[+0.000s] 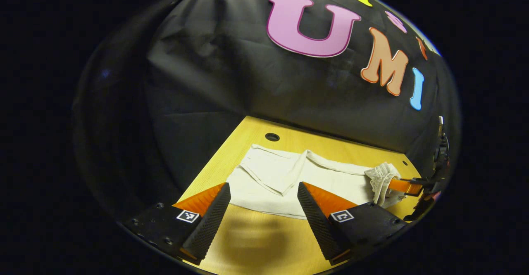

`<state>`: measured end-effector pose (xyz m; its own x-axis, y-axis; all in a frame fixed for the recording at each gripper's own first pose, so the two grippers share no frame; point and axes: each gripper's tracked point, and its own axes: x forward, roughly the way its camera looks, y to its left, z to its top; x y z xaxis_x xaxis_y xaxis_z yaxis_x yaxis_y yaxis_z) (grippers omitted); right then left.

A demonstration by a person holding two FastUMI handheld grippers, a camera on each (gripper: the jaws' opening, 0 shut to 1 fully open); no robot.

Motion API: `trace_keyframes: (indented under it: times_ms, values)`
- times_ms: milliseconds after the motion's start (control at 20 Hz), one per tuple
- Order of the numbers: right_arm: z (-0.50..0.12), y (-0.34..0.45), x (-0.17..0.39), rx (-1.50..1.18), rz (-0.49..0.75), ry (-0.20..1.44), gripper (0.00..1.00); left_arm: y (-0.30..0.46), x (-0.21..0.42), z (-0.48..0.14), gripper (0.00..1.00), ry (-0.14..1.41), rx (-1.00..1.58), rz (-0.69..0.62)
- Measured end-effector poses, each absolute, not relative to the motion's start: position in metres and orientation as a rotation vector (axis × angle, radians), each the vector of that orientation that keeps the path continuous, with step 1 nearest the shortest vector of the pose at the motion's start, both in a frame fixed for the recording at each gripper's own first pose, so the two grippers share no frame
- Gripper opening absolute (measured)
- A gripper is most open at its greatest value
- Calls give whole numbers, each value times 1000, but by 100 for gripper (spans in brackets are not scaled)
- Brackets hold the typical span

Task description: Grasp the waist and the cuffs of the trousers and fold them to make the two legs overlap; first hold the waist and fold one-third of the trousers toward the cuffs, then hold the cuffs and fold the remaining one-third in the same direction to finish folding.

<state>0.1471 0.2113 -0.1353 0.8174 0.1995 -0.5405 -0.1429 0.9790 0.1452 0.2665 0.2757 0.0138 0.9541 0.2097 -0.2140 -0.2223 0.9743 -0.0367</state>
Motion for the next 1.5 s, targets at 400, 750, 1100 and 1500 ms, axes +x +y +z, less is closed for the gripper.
trace_keyframes:
  times_ms: [400,750,1100,1500]
  values:
    - [-113,193,126,67,141,568,98,315,293,-31,99,307,-62,245]
    - [-88,132,108,23,-11,531,97,326,305,-57,99,382,7,250]
    - [-64,89,102,28,-120,495,93,326,306,-69,99,428,89,270]
    - [-52,78,92,35,-136,467,93,304,314,-64,27,406,41,211]
